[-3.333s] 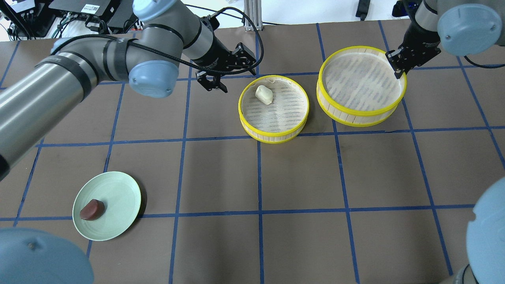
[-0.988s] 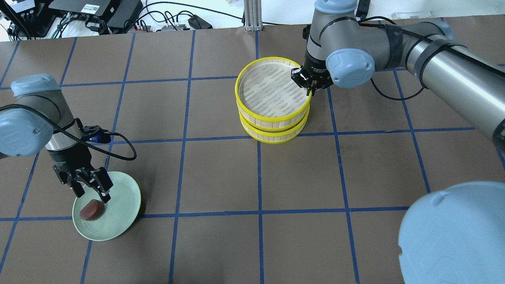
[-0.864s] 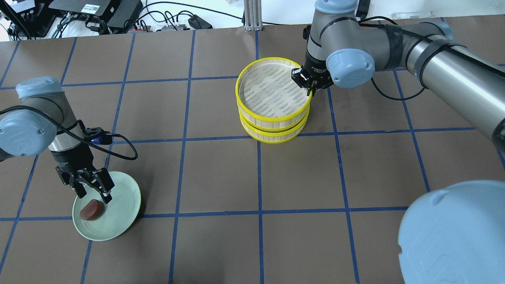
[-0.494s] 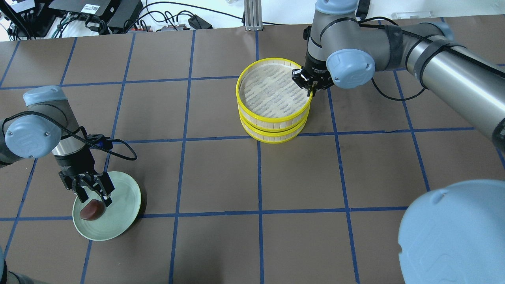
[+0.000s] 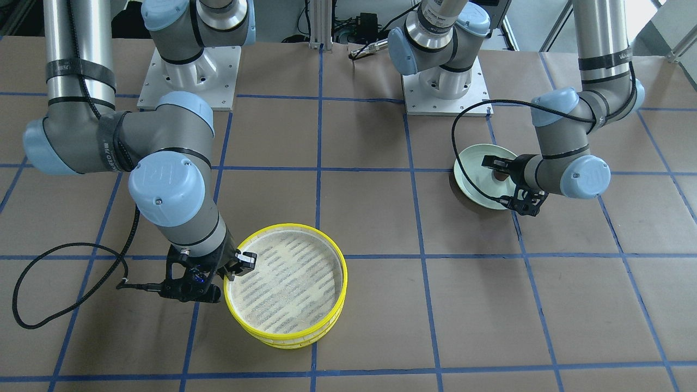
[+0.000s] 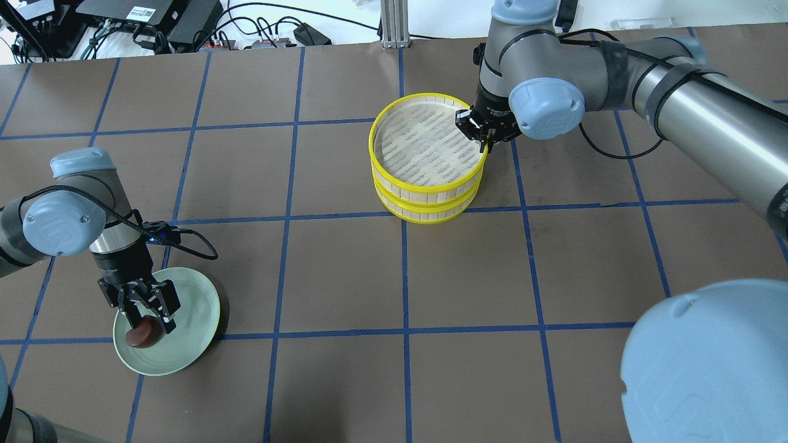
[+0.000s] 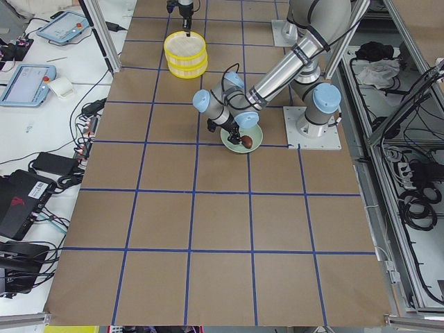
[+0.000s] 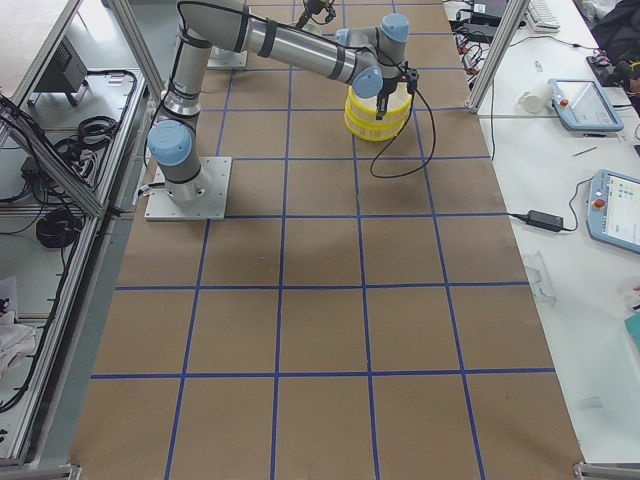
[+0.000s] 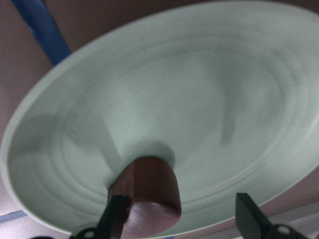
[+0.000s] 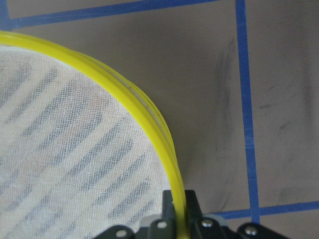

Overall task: Place buns in different layers of steamer
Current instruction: 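Lower the left gripper onto the brown bun on the plate and grasp it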

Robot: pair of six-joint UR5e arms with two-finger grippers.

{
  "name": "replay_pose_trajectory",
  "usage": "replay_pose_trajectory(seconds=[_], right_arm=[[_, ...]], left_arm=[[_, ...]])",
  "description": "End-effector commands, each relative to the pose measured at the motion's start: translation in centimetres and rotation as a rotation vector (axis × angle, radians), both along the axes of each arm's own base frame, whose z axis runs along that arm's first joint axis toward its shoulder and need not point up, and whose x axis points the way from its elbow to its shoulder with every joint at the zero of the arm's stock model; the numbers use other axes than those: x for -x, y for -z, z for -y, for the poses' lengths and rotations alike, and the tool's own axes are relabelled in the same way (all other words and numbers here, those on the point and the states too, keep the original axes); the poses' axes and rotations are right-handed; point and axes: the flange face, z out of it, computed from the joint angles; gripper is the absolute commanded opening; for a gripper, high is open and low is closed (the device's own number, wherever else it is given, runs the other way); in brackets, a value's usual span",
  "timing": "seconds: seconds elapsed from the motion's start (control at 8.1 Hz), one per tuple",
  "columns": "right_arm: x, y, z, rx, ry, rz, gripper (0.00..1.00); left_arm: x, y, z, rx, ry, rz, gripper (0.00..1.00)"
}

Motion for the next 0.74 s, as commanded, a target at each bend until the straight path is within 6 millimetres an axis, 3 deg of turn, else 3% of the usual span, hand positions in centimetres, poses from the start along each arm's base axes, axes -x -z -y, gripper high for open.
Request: replay_pose_trajectory(seconds=[0.0, 0.37, 0.62], right_arm=[[0.0, 0.7, -0.4, -0.016, -0.002, -0.002, 0.0], [0.0, 0.8, -0.4, -0.018, 0.006, 0.0, 0.02], [0.0, 0.7, -0.4, -0.017, 0.036, 0.0, 0.43]], left_arm=[[-0.1, 0.8, -0.1, -0.012, 0.009, 0.011, 0.82], [-1.0, 0.8, 0.1, -0.013, 0.006, 0.022, 0.82], [-1.2, 0.8, 0.0, -0.013, 0.0, 0.022, 0.82]])
